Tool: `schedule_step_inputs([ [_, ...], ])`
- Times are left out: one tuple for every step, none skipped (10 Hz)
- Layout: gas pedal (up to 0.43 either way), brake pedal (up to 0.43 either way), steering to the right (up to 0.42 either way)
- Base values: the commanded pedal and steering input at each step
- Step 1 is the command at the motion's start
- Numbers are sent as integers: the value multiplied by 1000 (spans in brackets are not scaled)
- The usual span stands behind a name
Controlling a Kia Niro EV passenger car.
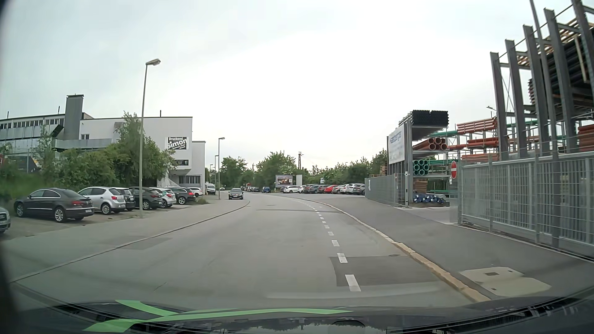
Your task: Follow the waypoints while adhering to traffic rules and regulations
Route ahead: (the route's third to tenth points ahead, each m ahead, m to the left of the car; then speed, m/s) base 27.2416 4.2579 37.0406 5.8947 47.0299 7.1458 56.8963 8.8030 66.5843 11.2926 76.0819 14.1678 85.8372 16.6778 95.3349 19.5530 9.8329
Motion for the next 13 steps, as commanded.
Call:
schedule_step_inputs([
  [87,0,-3],
  [87,0,-2],
  [87,0,-2],
  [87,0,-2],
  [87,0,-2],
  [87,0,-2],
  [87,0,-3],
  [87,0,-3],
  [87,0,-4],
  [87,0,-6],
  [87,0,-10],
  [87,0,-14],
  [87,0,-17],
])
